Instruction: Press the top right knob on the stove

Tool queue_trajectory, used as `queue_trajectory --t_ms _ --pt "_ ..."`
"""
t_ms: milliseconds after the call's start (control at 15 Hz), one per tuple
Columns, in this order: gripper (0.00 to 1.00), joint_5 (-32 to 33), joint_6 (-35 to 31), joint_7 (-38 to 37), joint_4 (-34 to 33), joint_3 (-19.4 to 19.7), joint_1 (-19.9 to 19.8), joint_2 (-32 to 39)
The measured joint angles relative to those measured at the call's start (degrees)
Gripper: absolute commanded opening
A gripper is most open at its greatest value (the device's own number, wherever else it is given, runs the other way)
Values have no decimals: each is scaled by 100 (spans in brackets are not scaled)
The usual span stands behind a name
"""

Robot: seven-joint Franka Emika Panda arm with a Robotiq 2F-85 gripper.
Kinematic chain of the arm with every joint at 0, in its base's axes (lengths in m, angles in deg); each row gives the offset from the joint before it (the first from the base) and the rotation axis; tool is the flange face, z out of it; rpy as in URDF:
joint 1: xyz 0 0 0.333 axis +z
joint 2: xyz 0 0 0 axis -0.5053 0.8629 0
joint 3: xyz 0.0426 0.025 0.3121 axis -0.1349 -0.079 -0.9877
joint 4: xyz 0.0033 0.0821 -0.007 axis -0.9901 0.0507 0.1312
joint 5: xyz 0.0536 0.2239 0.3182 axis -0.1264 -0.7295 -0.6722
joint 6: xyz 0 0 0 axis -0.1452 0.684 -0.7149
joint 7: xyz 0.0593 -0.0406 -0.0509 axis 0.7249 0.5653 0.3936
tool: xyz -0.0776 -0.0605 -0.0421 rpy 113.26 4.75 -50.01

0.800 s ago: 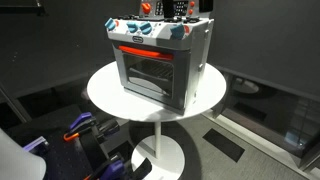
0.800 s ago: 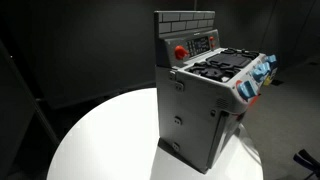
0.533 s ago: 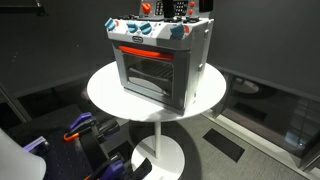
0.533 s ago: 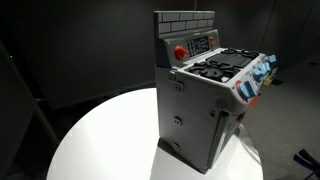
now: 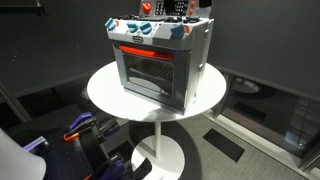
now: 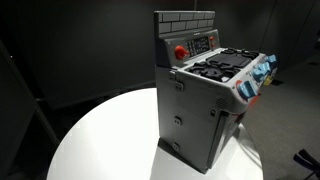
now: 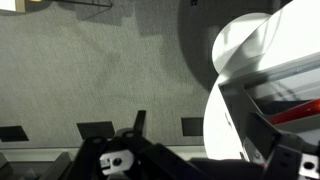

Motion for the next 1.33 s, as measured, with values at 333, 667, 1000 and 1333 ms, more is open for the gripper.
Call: queue_trajectory --t_ms 333,667,1000,1333 --pt "100 -371 -415 -26 -310 -146 309 234" --pt "100 -541 -873 -151 -868 -322 482 842" --pt "100 -571 -1112 -299 -1535 -434 589 1701" --pt "100 -612 -1137 -337 -2290 -527 730 2522"
